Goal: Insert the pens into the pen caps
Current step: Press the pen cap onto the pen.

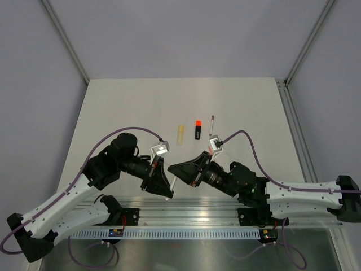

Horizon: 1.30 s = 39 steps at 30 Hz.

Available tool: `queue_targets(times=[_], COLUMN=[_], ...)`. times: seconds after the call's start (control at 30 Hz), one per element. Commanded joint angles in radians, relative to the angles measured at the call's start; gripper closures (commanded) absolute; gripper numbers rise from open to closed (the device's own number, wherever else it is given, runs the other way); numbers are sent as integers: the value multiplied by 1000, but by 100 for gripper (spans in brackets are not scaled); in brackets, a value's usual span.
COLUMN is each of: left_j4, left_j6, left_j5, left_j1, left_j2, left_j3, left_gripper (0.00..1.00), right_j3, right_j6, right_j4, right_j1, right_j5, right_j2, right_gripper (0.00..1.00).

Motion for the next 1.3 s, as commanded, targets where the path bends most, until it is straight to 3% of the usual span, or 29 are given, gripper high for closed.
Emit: queue_targets(times=[0.0,0.17,0.37,0.43,0.6,0.83,0.9,0.93,1.0,1.03,1.27], left_j4=[551,577,598,673,842,784,791,794,816,827,850], left_j6=[-22,-44,-67,-130,-257,-204,-207,-207,-217,-222,-205], left_j5=[-257,-246,-267,-260,-257,-384,-398,-411,-418,-422,-448], left_j1=[116,121,124,124,116,-20,-40,-51,-56,-59,-73], left_j2=[7,13,13,2,-18,-62,-67,-71,-79,-82,-87], left_j3=[137,120,88,37,-92,-159,-181,-192,-224,-233,-273], left_gripper=[100,100,100,100,100,100,100,100,100,100,100], right_j3=[-154,-202,-101,-102,-154,-52,-27,8,51,92,292], right_j6=[82,78,53,59,22,-11,-27,-37,-82,-96,-258], right_j4=[-371,-340,-559,-584,-394,-331,-335,-346,-397,-410,-558], right_j1=[171,187,219,237,247,175,135,119,92,86,-14], right_j5=[-372,-388,-315,-263,-131,142,176,170,184,193,142], right_j2=[118,121,123,113,54,3,-18,-40,-74,-84,-127], right_gripper=[100,100,100,100,100,99,84,69,58,47,40])
